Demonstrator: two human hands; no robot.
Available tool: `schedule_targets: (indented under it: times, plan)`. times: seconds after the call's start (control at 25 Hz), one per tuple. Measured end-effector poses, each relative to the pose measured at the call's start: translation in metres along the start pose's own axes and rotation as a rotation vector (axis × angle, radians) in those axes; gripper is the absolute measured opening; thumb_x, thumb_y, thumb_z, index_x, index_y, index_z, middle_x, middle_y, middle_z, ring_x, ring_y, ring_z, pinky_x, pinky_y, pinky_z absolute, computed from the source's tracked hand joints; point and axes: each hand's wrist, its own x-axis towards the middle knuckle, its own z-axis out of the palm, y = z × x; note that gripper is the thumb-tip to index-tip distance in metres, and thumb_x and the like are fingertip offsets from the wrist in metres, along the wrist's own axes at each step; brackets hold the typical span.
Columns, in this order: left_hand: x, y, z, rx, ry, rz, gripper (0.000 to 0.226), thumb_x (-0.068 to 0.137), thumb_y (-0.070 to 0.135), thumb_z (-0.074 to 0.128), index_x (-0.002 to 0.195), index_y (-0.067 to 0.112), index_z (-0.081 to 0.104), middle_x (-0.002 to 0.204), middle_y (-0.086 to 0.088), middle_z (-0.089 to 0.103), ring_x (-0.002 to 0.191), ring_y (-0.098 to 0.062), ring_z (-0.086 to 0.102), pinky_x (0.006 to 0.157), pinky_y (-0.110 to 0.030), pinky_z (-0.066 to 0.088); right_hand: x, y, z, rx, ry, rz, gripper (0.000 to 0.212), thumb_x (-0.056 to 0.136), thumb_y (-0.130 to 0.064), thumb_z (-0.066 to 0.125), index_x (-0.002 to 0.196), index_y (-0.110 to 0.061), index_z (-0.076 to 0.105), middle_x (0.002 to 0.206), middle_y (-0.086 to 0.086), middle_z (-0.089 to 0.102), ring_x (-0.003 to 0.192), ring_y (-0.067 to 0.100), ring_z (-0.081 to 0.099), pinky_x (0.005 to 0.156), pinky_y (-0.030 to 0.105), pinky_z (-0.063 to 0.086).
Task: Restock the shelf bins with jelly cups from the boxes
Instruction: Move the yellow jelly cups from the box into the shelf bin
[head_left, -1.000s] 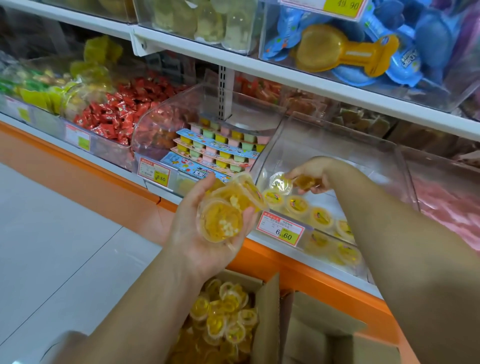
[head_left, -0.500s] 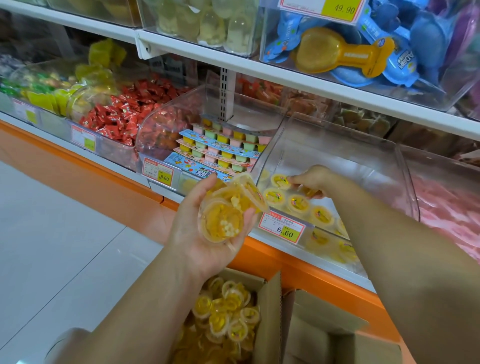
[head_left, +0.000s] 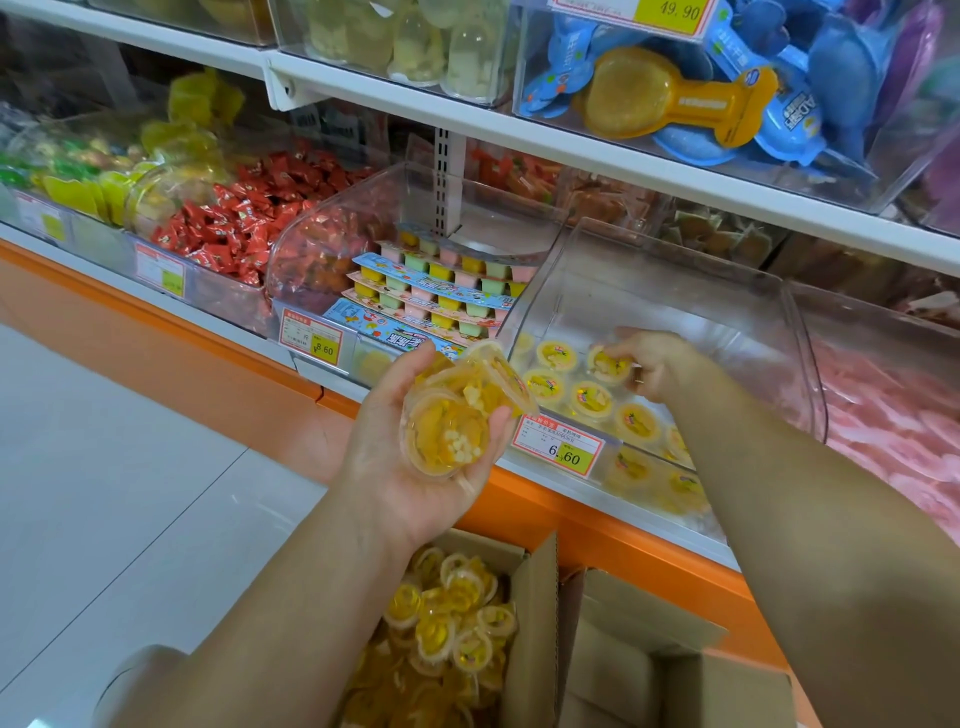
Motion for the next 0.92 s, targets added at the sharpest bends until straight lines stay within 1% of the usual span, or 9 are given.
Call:
schedule_targets:
  times: [0.04,0.16,0.28,0.4,0.6,0.72,0.8,0.84,0.92]
  plan:
    - [0.000,0.000,0.000,0.001,-0.003,0.000,0.036,0.080,0.039,0.074,0.079,0.003,0.076,0.116,-0.013,0.070,0.114,-0.028,0.063,0.043,-0.028,0.056,0.003,0.003,0.001,-0.013,0.009,0.006,0.048,0.096,0.002,0.050,0.142,-0.011,0.042,0.115,0.008,0.063,0.076,0.015,0.052,0.054,0.021,0.039]
    - [-0.002,0.001,-0.001,0.006,-0.009,0.002,0.036,0.079,0.039,0.074,0.080,0.003,0.076,0.112,-0.014,0.071,0.105,-0.030,0.066,0.043,-0.028,0.056,0.013,0.010,0.005,-0.135,0.050,-0.006,0.044,0.092,0.006,0.054,0.133,-0.008,0.053,0.081,0.005,0.055,0.066,0.016,0.048,0.059,0.027,0.041]
    - [-0.004,0.002,0.000,0.007,-0.009,-0.003,0.036,0.080,0.039,0.075,0.083,0.003,0.076,0.108,-0.015,0.072,0.098,-0.032,0.068,0.044,-0.028,0.057,0.009,0.010,0.007,-0.314,0.066,-0.075,0.032,0.090,0.003,0.059,0.121,-0.004,0.062,0.076,0.002,0.055,0.065,0.017,0.048,0.059,0.026,0.042]
    - [-0.004,0.002,-0.001,0.017,0.006,0.007,0.037,0.080,0.039,0.075,0.076,0.002,0.077,0.108,-0.015,0.073,0.101,-0.032,0.068,0.044,-0.028,0.057,0.003,0.010,0.009,-0.384,0.035,-0.134,0.030,0.091,0.003,0.058,0.119,-0.006,0.064,0.074,0.002,0.056,0.061,0.016,0.049,0.051,0.023,0.046]
    - [-0.003,0.001,-0.001,0.018,0.026,0.014,0.034,0.079,0.038,0.075,0.086,0.005,0.075,0.116,-0.014,0.071,0.111,-0.030,0.065,0.044,-0.029,0.057,-0.008,0.010,0.010,-0.420,-0.037,-0.157,0.031,0.094,0.003,0.052,0.118,-0.011,0.064,0.076,0.003,0.059,0.058,0.015,0.051,0.044,0.019,0.047]
    - [-0.002,0.000,0.000,0.025,0.019,0.018,0.034,0.078,0.038,0.076,0.095,0.009,0.073,0.121,-0.011,0.069,0.115,-0.029,0.064,0.043,-0.029,0.056,-0.014,0.008,0.009,-0.447,-0.038,-0.157,0.036,0.095,-0.001,0.052,0.128,-0.013,0.060,0.093,0.010,0.061,0.062,0.018,0.052,0.052,0.023,0.048]
    - [-0.002,-0.001,0.000,0.031,0.032,0.020,0.034,0.078,0.038,0.076,0.095,0.009,0.073,0.122,-0.012,0.069,0.116,-0.029,0.064,0.043,-0.029,0.056,-0.021,0.004,0.009,-0.547,0.035,-0.221,0.036,0.097,-0.010,0.053,0.132,-0.014,0.055,0.111,0.014,0.061,0.071,0.019,0.054,0.057,0.021,0.046]
    - [-0.003,-0.002,0.000,0.035,0.035,0.018,0.033,0.079,0.038,0.076,0.091,0.007,0.074,0.122,-0.012,0.069,0.116,-0.029,0.063,0.043,-0.029,0.056,-0.028,0.001,0.008,-0.560,0.086,-0.292,0.032,0.097,-0.013,0.052,0.129,-0.013,0.056,0.116,0.013,0.060,0.076,0.018,0.055,0.057,0.019,0.043]
    - [-0.004,-0.005,0.001,0.042,0.048,0.024,0.032,0.080,0.038,0.075,0.084,0.006,0.075,0.122,-0.014,0.068,0.118,-0.031,0.062,0.043,-0.029,0.057,-0.047,-0.009,0.008,-0.444,0.098,-0.405,0.020,0.097,-0.015,0.053,0.114,-0.012,0.063,0.107,0.009,0.061,0.076,0.013,0.055,0.058,0.020,0.041]
